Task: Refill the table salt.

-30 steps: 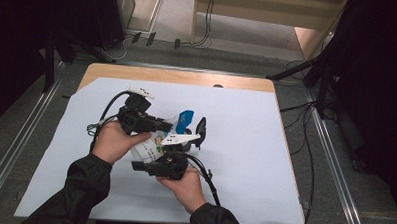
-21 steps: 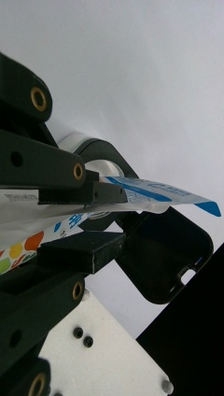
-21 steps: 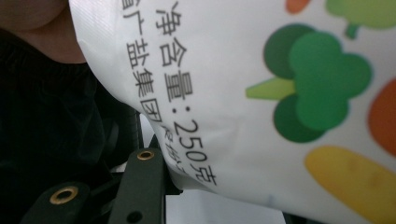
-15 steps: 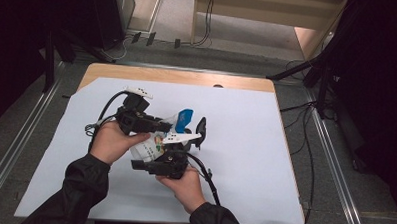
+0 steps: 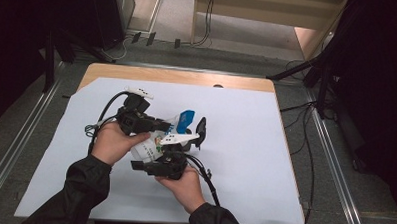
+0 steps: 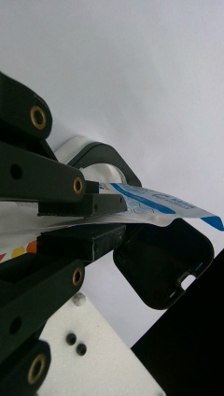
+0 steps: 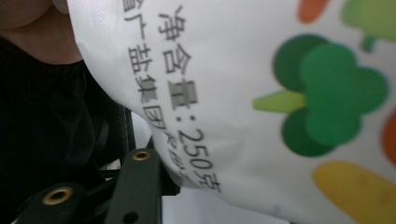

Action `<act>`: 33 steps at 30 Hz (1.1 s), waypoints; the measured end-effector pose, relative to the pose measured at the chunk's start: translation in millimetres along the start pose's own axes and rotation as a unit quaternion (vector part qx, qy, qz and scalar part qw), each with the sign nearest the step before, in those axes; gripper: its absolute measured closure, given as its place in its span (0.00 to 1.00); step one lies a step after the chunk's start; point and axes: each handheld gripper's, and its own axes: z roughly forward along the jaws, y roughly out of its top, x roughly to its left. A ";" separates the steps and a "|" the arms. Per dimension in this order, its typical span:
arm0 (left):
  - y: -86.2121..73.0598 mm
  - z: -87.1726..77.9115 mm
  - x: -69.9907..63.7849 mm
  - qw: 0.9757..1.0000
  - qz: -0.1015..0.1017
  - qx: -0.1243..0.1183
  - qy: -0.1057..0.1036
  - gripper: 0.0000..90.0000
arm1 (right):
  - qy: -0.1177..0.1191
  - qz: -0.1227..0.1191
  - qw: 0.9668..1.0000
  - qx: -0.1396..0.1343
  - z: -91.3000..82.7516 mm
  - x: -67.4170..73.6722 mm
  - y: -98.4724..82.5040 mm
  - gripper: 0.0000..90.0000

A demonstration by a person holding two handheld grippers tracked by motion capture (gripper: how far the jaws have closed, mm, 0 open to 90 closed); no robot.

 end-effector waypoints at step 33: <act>0.9 2.4 0.6 1.000 -0.003 0.000 -0.007 0.89 | 0.026 0.038 0.999 -0.010 -1.5 -4.1 -1.4 0.73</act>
